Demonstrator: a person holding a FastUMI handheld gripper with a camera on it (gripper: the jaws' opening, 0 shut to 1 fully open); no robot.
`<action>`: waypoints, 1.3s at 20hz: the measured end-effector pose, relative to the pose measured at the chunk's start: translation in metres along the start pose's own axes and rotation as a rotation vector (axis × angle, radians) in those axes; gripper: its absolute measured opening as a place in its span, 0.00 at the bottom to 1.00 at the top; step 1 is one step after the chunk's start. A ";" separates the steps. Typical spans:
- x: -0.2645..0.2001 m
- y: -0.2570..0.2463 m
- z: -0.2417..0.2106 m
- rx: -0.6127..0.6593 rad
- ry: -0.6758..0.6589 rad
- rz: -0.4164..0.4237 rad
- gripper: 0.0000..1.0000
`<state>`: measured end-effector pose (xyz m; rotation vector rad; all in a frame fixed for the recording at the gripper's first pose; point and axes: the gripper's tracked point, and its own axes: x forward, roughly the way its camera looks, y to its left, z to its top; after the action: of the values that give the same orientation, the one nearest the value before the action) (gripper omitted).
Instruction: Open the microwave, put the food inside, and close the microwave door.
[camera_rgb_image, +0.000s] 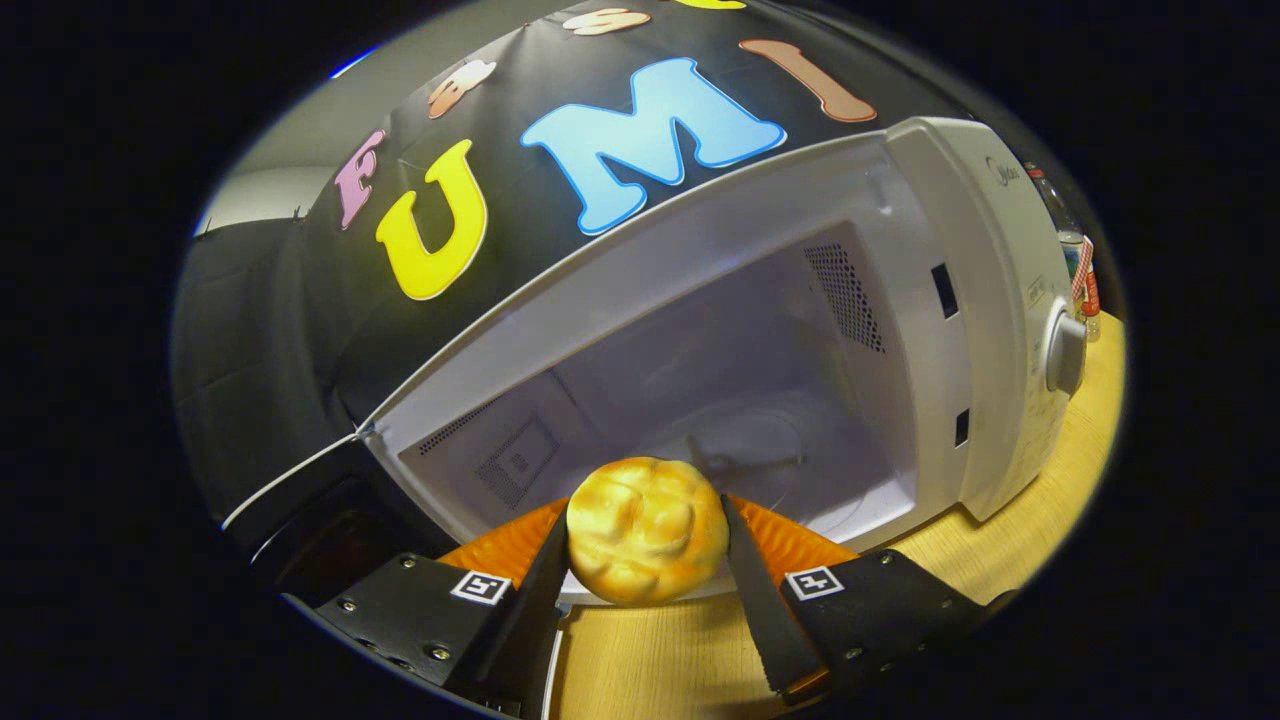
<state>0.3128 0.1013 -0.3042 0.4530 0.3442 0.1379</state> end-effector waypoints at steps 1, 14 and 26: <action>0.006 -0.002 0.001 -0.001 -0.014 -0.006 0.85; 0.011 -0.009 0.004 -0.105 -0.009 -0.089 0.98; -0.161 0.089 0.053 -0.265 -0.096 0.056 0.98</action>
<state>0.1771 0.1257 -0.1719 0.2063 0.2148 0.2121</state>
